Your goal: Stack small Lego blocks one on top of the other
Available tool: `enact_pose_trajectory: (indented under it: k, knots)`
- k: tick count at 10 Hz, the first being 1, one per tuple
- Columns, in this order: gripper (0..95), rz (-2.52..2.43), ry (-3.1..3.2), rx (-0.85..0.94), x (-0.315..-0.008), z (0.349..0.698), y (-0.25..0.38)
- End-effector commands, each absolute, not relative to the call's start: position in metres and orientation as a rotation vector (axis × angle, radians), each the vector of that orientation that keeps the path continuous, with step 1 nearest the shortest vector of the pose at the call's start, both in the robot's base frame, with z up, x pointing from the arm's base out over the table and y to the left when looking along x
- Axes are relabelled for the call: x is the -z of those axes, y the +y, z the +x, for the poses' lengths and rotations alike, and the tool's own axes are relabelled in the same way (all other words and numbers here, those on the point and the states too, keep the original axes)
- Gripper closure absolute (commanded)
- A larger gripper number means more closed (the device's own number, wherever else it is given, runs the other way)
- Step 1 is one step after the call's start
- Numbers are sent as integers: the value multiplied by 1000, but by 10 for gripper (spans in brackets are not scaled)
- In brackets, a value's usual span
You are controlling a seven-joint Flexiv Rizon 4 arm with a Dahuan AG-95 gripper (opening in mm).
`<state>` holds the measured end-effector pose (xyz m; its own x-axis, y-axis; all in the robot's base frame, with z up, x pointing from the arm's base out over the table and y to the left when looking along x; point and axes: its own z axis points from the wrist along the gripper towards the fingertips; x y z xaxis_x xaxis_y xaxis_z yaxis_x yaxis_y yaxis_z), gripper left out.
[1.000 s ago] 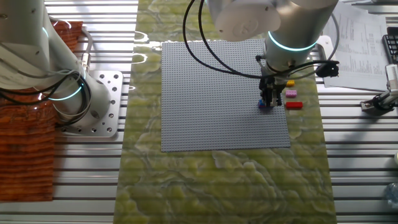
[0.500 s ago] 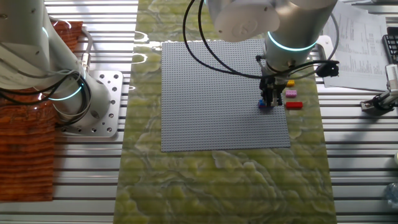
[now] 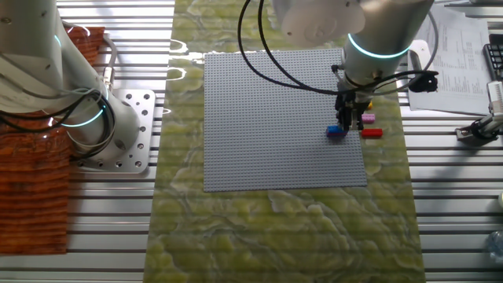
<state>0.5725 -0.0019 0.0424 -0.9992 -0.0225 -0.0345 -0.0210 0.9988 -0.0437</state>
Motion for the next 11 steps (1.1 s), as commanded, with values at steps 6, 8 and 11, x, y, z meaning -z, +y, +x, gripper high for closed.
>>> enact_pose_trajectory:
  k: [6, 8, 11]
  knots:
    - [950, -38, 3099, 90, -29, 577, -5]
    - [950, -40, 3089, 88, -24, 578, -7]
    - [950, -41, 3085, 88, -23, 578, -8]
